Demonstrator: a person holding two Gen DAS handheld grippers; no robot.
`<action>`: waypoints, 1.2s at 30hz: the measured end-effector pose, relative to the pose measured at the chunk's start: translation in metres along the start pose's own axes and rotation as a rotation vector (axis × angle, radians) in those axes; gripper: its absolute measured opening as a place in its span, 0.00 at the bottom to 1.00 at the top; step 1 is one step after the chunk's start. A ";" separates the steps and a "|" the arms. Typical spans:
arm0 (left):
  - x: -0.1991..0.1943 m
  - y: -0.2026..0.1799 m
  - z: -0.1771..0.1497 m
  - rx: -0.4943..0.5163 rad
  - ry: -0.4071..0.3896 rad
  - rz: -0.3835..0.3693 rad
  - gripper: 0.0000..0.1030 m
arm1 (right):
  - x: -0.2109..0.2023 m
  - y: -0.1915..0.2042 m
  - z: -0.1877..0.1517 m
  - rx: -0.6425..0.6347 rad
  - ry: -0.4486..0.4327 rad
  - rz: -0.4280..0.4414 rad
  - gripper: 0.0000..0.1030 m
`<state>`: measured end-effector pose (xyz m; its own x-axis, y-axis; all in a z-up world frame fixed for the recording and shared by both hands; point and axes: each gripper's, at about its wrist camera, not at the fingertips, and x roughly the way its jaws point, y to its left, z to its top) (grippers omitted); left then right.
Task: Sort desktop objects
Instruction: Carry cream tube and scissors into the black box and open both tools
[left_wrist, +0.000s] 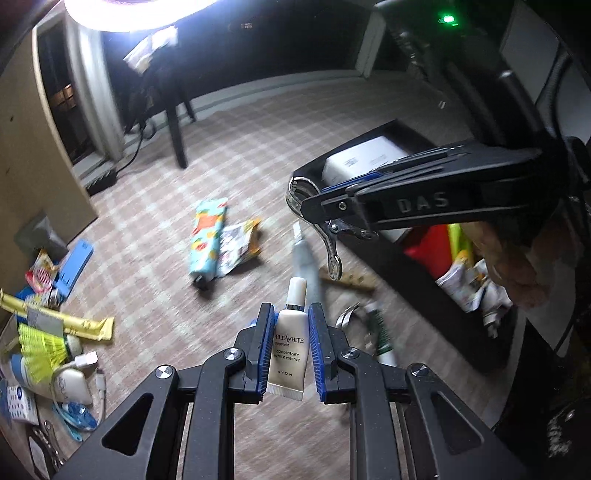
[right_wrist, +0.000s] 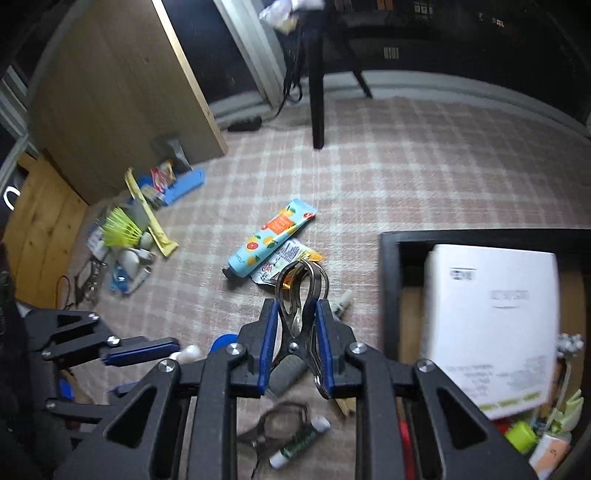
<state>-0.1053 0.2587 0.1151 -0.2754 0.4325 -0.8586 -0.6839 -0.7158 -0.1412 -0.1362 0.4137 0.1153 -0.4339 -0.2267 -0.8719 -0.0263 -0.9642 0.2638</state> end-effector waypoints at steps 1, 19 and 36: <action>-0.001 -0.005 0.004 0.006 -0.004 -0.006 0.17 | -0.008 -0.004 0.000 0.005 -0.011 -0.004 0.20; 0.046 -0.173 0.072 0.215 0.035 -0.197 0.17 | -0.128 -0.160 -0.071 0.304 -0.124 -0.232 0.20; 0.056 -0.170 0.072 0.138 0.044 -0.123 0.53 | -0.132 -0.167 -0.087 0.294 -0.128 -0.263 0.36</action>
<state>-0.0531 0.4442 0.1260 -0.1567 0.4855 -0.8601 -0.7976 -0.5758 -0.1797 0.0038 0.5924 0.1502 -0.4861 0.0589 -0.8719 -0.3989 -0.9027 0.1614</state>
